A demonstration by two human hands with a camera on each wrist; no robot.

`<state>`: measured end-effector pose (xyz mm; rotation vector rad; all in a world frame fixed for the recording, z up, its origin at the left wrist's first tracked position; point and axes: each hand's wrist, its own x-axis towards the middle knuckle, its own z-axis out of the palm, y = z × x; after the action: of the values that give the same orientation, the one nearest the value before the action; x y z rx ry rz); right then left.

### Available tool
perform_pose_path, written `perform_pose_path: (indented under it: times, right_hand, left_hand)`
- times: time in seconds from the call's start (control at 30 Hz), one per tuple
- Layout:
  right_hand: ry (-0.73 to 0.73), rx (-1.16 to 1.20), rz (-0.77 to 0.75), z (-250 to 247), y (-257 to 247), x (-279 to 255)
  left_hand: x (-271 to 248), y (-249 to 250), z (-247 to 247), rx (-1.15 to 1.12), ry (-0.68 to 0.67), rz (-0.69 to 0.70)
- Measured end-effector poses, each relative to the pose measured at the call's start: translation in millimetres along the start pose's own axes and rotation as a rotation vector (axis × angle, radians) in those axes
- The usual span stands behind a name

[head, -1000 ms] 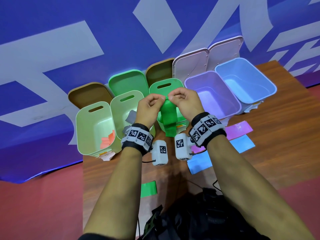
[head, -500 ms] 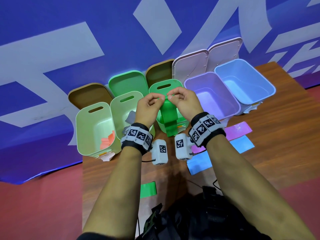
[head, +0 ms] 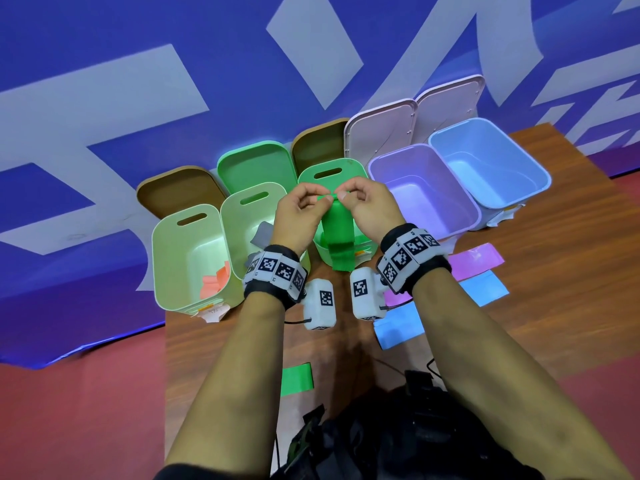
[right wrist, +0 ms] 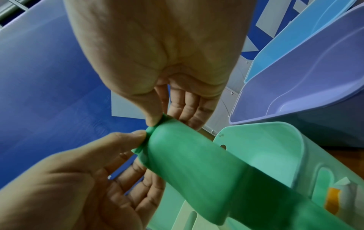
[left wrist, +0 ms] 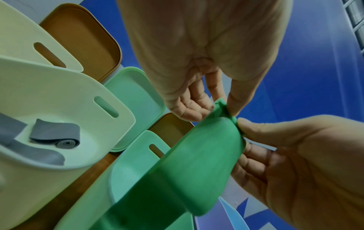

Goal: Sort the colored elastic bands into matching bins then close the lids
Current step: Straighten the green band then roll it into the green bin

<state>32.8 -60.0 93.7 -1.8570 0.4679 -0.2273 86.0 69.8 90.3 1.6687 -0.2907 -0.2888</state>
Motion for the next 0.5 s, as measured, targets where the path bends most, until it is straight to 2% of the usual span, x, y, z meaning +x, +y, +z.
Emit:
perform_pose_path:
  times: [0.5]
  right_hand:
    - [-0.010,0.022,0.000,-2.2,-2.2,0.1]
  left_hand:
    - [-1.4,-1.4,1.5,-0.002,0.031,-0.039]
